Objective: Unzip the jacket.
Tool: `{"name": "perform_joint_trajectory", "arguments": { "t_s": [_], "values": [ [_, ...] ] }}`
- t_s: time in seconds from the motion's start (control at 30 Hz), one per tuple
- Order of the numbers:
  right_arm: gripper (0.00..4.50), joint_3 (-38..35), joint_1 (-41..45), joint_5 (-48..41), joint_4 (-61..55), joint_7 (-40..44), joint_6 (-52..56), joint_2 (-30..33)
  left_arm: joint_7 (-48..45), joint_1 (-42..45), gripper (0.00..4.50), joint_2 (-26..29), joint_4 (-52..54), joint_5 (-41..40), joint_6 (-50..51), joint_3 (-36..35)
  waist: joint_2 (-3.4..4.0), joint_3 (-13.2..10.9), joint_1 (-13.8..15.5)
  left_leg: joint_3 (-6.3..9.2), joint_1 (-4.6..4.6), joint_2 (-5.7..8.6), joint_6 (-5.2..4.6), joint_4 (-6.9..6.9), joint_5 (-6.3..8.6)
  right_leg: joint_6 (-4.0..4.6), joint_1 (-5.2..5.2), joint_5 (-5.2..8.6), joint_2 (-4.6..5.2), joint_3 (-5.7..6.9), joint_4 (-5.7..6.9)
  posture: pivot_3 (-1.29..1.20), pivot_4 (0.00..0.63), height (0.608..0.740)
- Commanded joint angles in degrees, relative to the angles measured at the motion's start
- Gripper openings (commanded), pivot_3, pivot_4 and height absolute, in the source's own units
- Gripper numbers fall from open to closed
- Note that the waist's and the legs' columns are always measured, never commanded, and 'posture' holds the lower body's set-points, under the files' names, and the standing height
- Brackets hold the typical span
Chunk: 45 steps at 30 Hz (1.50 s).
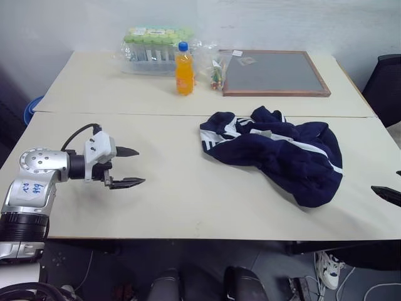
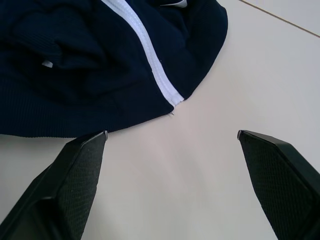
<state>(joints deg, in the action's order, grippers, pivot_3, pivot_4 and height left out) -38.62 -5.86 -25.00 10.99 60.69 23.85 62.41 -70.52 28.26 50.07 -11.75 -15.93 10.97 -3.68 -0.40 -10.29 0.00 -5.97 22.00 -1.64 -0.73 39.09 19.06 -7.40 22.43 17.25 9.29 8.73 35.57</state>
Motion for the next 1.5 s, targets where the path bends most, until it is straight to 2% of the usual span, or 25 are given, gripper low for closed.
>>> {"name": "perform_joint_trajectory", "arguments": {
  "t_s": [0.03, 0.23, 0.47, 0.63, 0.87, 1.03, 1.2, 1.23, 1.33, 1.5],
  "values": [
    [4.35, -2.8, -0.2, -1.3, -2.0, 0.2, 0.5, -0.5, -0.3, 0.7, 4.50, 0.0, 1.4, -1.0, -0.2, -0.7, 0.00, 0.0, 0.0, 0.00, 0.00, 0.00, 0.00, 0.00, 0.00, 0.00, 0.00, 0.00, 0.00, 0.00, 0.00, 0.00, 0.150, 0.740],
    [4.35, -2.8, -0.8, -2.1, -6.9, -0.5, 1.8, -1.5, -1.4, 3.1, 4.50, -1.6, 1.7, -1.1, -0.5, 1.0, 0.00, 0.0, 0.2, 0.00, 0.00, 0.01, 0.00, 0.01, 0.00, 0.00, 0.00, 0.00, 0.00, 0.00, 0.00, 0.00, 0.150, 0.740],
    [4.35, 0.7, -1.7, -4.1, -23.9, -5.9, 6.7, -6.3, -3.3, 15.2, 4.50, -9.6, -4.1, 4.1, -5.9, 9.6, 0.00, 0.0, 1.5, 0.02, 0.07, 0.06, 0.00, 0.14, 0.00, -0.02, 0.01, -0.01, 0.00, 0.00, 0.05, 0.00, 0.150, 0.740],
    [4.35, 6.5, -4.0, -3.9, -36.6, -11.7, 10.5, -10.6, -2.5, 28.2, 4.50, -18.8, -21.6, 12.2, -16.4, 16.9, -0.05, 0.0, 1.9, 0.10, 0.18, 0.11, -0.01, 0.18, 0.00, -0.03, 0.02, -0.02, 0.00, 0.08, 0.03, 0.00, 0.150, 0.740],
    [4.35, 14.2, -5.8, 0.8, -41.3, -17.5, 10.3, -13.4, 3.0, 41.6, 4.50, -29.6, -47.1, 19.8, -28.9, 19.9, -0.10, 0.0, 1.6, 0.13, 0.25, 0.13, -0.02, 0.19, 0.01, -0.05, 0.05, -0.03, 0.00, 0.15, -0.02, 0.00, 0.150, 0.740],
    [4.35, 17.1, -6.4, 4.9, -40.2, -19.3, 8.2, -13.6, 9.0, 45.6, 4.50, -34.2, -56.1, 24.7, -33.2, 21.1, -0.11, -0.1, 1.4, 0.13, 0.27, 0.13, -0.03, 0.18, 0.01, -0.05, 0.06, -0.03, 0.00, 0.15, -0.03, 0.00, 0.150, 0.740],
    [4.35, 19.3, -4.0, 7.7, -37.7, -22.1, 7.9, -14.5, 15.1, 47.2, 4.50, -37.3, -60.5, 28.0, -33.1, 21.1, -0.14, -0.1, 1.4, 0.14, 0.27, 0.12, -0.03, 0.18, 0.01, -0.05, 0.07, -0.03, 0.00, 0.15, -0.03, 0.00, 0.150, 0.740],
    [4.45, 19.7, -3.4, 8.2, -37.0, -22.5, 8.0, -14.5, 15.7, 47.3, 4.32, -37.7, -61.0, 28.4, -32.9, 21.0, -0.14, -0.1, 1.4, 0.14, 0.27, 0.12, -0.03, 0.18, 0.01, -0.05, 0.07, -0.03, 0.00, 0.15, -0.03, 0.00, 0.150, 0.740],
    [3.87, 20.4, -2.9, 9.3, -36.0, -22.8, 7.8, -14.1, 14.8, 47.3, 3.58, -38.0, -61.7, 28.9, -32.9, 20.7, -0.14, -0.1, 1.4, 0.15, 0.28, 0.12, -0.03, 0.18, 0.01, -0.05, 0.08, -0.03, 0.00, 0.16, -0.02, 0.00, 0.150, 0.740],
    [2.17, 20.7, -3.0, 10.7, -34.8, -21.9, 6.7, -13.6, 15.2, 47.1, 2.02, -37.9, -62.0, 29.3, -32.9, 20.0, -0.14, -0.1, 1.4, 0.15, 0.29, 0.12, -0.03, 0.18, 0.01, -0.05, 0.08, -0.03, 0.00, 0.16, -0.03, 0.00, 0.150, 0.740]
  ]
}}
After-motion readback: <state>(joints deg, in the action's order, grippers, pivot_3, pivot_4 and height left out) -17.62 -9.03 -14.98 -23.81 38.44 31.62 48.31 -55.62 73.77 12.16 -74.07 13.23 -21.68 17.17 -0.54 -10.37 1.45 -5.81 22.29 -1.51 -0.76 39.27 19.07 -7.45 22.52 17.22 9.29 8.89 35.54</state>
